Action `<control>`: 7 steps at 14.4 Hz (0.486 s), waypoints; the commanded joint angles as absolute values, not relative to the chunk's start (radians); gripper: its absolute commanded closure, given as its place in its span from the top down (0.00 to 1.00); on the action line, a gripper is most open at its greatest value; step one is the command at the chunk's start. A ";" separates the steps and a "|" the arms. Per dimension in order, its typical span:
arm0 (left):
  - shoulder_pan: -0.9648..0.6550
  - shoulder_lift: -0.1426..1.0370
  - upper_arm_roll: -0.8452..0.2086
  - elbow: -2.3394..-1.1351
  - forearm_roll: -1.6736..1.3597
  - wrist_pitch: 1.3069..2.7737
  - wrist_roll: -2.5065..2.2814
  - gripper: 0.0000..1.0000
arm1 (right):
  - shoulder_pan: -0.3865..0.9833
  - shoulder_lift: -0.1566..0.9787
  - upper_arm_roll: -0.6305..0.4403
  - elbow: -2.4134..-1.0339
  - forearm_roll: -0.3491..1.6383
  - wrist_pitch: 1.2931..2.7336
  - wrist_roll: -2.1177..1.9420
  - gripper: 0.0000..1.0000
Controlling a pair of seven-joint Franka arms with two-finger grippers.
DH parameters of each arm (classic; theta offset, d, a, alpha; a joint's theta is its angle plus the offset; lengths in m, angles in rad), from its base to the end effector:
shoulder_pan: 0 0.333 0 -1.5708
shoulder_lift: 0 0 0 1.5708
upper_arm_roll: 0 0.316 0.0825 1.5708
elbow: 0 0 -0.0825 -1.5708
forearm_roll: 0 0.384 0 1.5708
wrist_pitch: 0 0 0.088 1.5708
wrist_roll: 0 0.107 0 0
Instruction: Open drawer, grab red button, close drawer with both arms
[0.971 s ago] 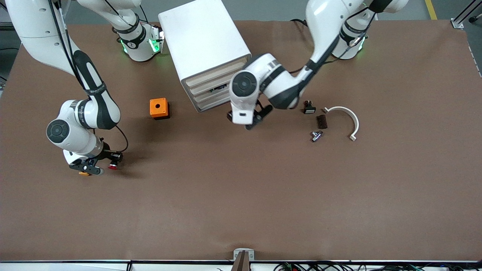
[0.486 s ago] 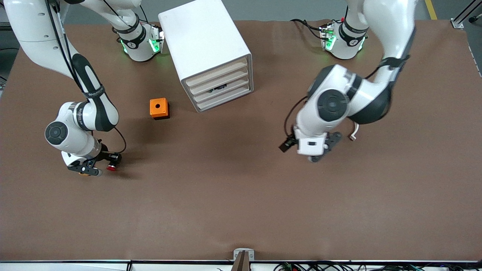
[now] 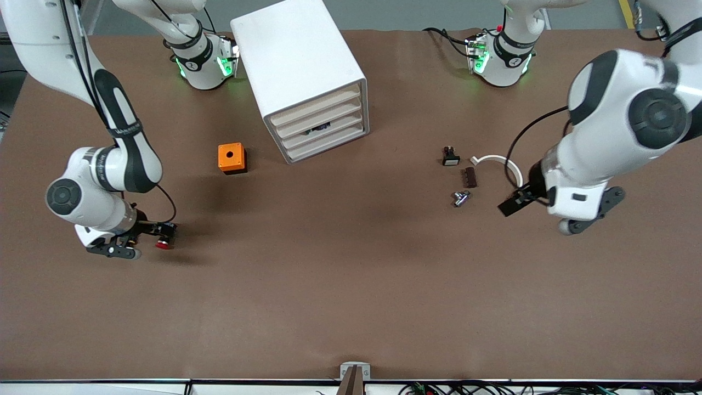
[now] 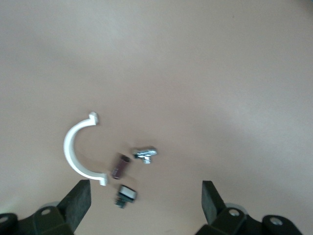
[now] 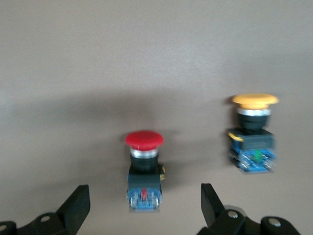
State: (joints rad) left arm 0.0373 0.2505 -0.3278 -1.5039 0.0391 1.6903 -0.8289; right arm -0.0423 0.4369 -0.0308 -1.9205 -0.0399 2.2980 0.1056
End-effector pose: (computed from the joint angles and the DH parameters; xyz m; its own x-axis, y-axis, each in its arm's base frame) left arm 0.6100 -0.1562 0.5245 0.8556 0.5135 -0.0648 0.5141 -0.8577 -0.0095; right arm 0.6179 -0.0453 0.2589 0.9872 -0.1493 -0.0552 -0.1468 -0.9880 0.0473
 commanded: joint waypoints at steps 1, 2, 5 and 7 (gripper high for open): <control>0.064 0.132 -0.290 -1.561 0.051 1.649 -0.648 1.00 | -0.074 0.313 -0.011 -1.872 -0.052 2.066 0.074 1.00; 0.064 0.100 -0.258 -1.572 0.046 1.634 -0.584 1.00 | -0.074 0.281 -0.011 -1.856 -0.052 2.009 0.066 1.00; 0.048 -0.015 -0.163 -1.640 0.043 1.591 -0.347 1.00 | -0.071 0.169 -0.008 -1.848 -0.040 1.893 0.041 1.00; 0.031 -0.057 -0.111 -1.646 0.040 1.545 -0.243 1.00 | -0.066 0.092 -0.003 -1.850 -0.032 1.820 0.046 1.00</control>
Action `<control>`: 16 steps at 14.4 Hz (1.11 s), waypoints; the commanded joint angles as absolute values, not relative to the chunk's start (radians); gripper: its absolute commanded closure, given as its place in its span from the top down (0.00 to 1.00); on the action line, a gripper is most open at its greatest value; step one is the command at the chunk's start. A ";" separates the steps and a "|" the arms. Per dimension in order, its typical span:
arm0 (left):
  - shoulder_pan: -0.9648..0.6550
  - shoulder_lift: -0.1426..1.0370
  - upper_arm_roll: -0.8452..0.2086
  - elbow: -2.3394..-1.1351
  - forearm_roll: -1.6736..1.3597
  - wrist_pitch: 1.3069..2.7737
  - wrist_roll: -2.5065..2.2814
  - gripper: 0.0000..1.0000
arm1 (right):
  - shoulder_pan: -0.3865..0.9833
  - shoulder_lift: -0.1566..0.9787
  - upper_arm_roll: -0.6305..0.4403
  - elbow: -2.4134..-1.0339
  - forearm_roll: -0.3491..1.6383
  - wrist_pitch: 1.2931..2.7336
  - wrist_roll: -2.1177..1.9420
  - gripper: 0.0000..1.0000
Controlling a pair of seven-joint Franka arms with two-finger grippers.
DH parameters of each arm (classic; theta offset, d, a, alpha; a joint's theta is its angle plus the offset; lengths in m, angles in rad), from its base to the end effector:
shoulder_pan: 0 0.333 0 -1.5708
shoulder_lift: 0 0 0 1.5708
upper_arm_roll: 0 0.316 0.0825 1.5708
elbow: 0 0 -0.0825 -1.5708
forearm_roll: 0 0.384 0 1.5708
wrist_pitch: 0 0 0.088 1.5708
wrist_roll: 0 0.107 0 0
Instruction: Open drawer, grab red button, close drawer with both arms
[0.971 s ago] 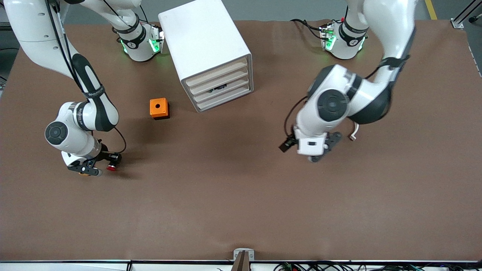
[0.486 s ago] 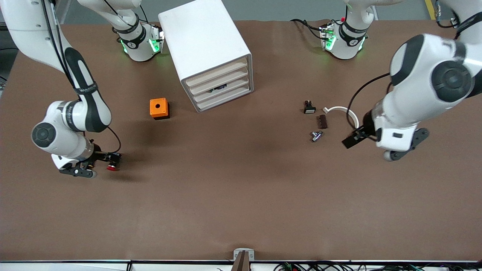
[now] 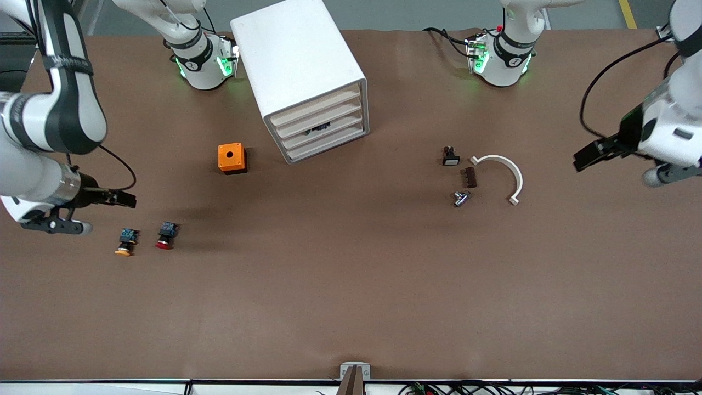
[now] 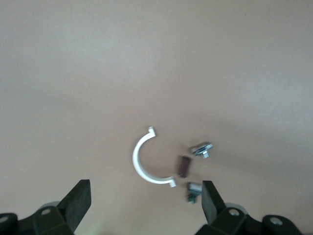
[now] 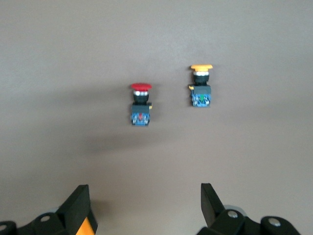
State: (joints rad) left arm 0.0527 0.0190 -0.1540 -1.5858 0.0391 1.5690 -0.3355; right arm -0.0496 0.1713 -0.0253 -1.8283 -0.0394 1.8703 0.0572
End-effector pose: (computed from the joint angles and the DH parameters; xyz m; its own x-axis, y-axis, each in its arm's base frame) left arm 0.5568 -0.0516 0.6069 0.9725 0.2319 -0.0217 0.2307 -0.9719 -0.0459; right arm 0.5903 -0.0467 0.4283 0.9847 -0.1197 -0.1266 -0.1145 -0.9923 0.0474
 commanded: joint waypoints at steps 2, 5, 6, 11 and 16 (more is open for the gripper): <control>0.020 -0.090 -0.100 -1.647 0.038 1.513 -0.166 1.00 | -0.045 0.029 0.000 -1.850 -0.031 1.773 0.052 1.00; -0.029 -0.142 -0.068 -1.681 0.038 1.506 -0.150 1.00 | -0.022 -0.008 0.000 -1.781 -0.032 1.702 0.040 1.00; -0.034 -0.149 -0.064 -1.686 0.038 1.508 -0.150 1.00 | -0.006 -0.002 -0.002 -1.714 -0.034 1.636 0.040 1.00; -0.031 -0.143 -0.066 -1.681 0.035 1.508 -0.155 1.00 | -0.014 0.044 -0.009 -1.617 -0.032 1.575 0.043 1.00; -0.029 -0.147 -0.080 -1.681 0.034 1.505 -0.172 1.00 | -0.015 0.064 -0.011 -1.588 -0.044 1.572 0.041 1.00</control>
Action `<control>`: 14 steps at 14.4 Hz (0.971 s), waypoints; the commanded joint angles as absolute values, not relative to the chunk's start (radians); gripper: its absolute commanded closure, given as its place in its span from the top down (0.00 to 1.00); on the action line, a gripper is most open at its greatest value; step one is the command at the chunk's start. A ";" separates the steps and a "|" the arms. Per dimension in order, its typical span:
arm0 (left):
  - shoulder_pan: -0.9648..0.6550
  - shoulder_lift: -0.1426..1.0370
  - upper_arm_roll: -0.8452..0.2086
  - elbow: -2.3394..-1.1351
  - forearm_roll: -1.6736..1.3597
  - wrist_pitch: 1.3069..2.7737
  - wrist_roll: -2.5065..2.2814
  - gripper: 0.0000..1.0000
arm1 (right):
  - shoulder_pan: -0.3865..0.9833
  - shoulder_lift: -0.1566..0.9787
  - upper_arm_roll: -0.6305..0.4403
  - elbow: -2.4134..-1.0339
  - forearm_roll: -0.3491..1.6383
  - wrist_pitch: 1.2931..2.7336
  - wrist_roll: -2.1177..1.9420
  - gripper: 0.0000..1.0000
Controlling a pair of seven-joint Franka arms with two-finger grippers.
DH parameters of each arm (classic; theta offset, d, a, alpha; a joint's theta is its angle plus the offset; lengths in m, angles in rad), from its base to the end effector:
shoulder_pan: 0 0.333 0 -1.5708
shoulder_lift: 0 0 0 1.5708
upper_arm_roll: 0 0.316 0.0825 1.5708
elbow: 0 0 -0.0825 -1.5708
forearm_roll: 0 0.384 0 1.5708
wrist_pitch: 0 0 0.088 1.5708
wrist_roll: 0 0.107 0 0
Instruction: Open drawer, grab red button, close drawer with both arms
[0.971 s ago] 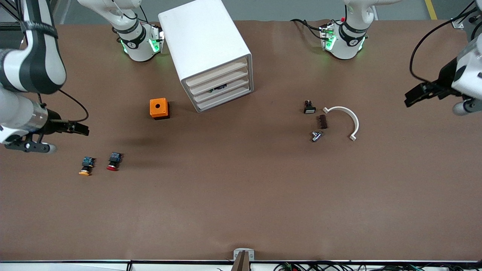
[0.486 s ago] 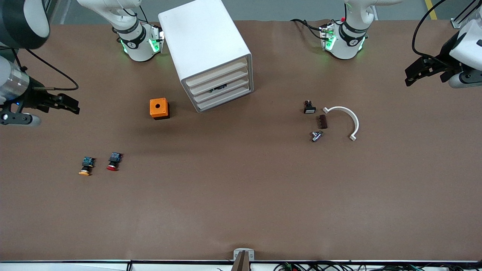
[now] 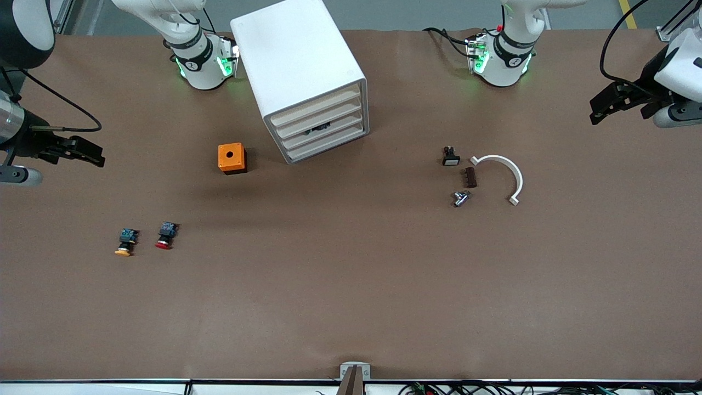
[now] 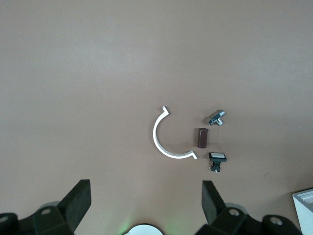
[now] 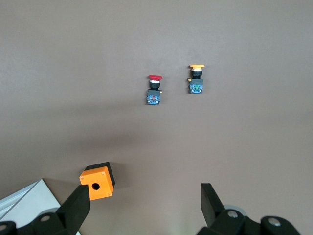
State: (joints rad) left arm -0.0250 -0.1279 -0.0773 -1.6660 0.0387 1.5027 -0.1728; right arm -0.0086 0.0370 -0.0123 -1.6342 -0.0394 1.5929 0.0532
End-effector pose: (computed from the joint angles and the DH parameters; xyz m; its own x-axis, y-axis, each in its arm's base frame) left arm 0.5044 -0.0501 0.6418 0.9969 0.0739 -0.0268 0.0724 -0.9959 -0.0539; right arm 0.5636 -0.0158 0.5759 0.9944 -0.0731 -0.0760 -0.0699 -0.9966 0.0437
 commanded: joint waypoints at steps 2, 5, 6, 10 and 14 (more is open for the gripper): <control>-0.029 -0.150 -0.080 -1.681 0.034 1.505 -0.173 1.00 | -0.024 0.066 -0.011 -1.586 -0.038 1.566 0.043 1.00; -0.029 -0.153 -0.080 -1.678 0.034 1.500 -0.172 1.00 | -0.017 0.066 -0.009 -1.571 -0.046 1.548 0.052 1.00; -0.029 -0.155 -0.080 -1.680 0.034 1.500 -0.172 1.00 | -0.014 0.064 -0.008 -1.572 -0.046 1.531 0.052 1.00; -0.028 -0.155 -0.080 -1.680 0.034 1.500 -0.172 1.00 | -0.014 0.042 -0.002 -1.572 -0.031 1.522 0.055 1.00; -0.031 -0.163 -0.081 -1.680 0.034 1.500 -0.172 1.00 | -0.014 0.002 -0.002 -1.577 -0.029 1.506 0.055 1.00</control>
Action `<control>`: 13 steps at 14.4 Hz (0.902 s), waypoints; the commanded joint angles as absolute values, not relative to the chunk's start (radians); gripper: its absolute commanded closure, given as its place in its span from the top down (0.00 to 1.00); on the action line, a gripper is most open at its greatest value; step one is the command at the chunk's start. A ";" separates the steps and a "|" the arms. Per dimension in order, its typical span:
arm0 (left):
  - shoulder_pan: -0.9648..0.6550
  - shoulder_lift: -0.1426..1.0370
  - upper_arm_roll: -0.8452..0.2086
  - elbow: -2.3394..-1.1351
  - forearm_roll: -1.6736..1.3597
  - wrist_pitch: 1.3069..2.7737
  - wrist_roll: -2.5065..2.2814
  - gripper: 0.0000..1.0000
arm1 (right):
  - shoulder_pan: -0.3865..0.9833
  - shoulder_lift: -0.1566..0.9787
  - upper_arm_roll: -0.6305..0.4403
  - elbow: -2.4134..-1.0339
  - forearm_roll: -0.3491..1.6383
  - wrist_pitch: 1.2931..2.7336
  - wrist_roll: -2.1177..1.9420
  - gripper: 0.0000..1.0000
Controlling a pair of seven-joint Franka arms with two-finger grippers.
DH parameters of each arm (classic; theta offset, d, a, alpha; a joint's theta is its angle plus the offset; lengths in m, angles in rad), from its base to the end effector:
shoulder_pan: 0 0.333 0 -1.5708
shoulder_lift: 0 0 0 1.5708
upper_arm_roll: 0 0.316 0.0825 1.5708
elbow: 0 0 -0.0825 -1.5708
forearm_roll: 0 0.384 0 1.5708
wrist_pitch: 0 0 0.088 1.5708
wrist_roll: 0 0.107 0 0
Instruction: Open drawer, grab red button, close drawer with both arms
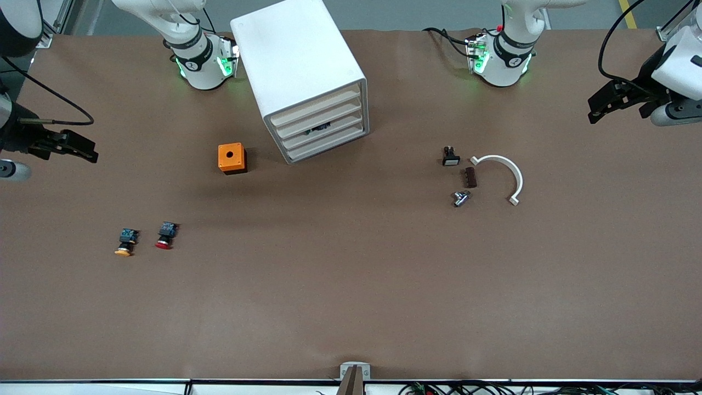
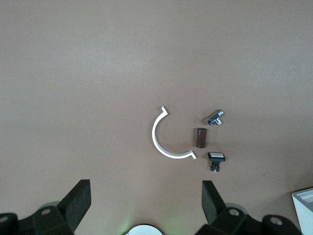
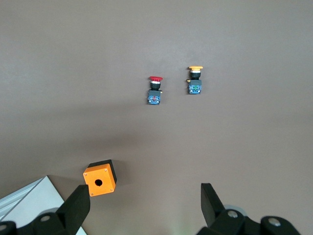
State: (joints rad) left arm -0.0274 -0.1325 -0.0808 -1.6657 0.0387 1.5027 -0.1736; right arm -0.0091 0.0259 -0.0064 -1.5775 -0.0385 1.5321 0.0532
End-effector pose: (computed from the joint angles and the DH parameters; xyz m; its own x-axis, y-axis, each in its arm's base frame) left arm 0.5027 -0.0532 0.6443 0.9974 0.0688 -0.0219 0.0676 -0.9963 -0.0539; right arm 0.5572 -0.0128 0.6038 0.9951 -0.0701 -0.0691 -0.0672 -0.9968 0.0424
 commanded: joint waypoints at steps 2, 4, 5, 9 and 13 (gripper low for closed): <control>-0.032 -0.161 -0.081 -1.674 0.035 1.500 -0.169 1.00 | -0.012 -0.005 0.000 -1.575 -0.029 1.479 0.055 1.00; -0.035 -0.152 -0.081 -1.661 0.035 1.500 -0.155 1.00 | -0.015 -0.021 -0.002 -1.577 0.024 1.483 0.054 1.00; -0.035 -0.146 -0.081 -1.655 0.035 1.500 -0.155 1.00 | -0.015 -0.025 -0.003 -1.577 0.038 1.483 0.054 1.00; -0.035 -0.118 -0.080 -1.620 0.037 1.500 -0.156 1.00 | -0.029 -0.061 -0.011 -1.637 0.040 1.503 0.054 1.00; -0.035 -0.117 -0.080 -1.621 0.035 1.500 -0.155 1.00 | -0.026 -0.071 -0.009 -1.649 0.040 1.522 0.051 1.00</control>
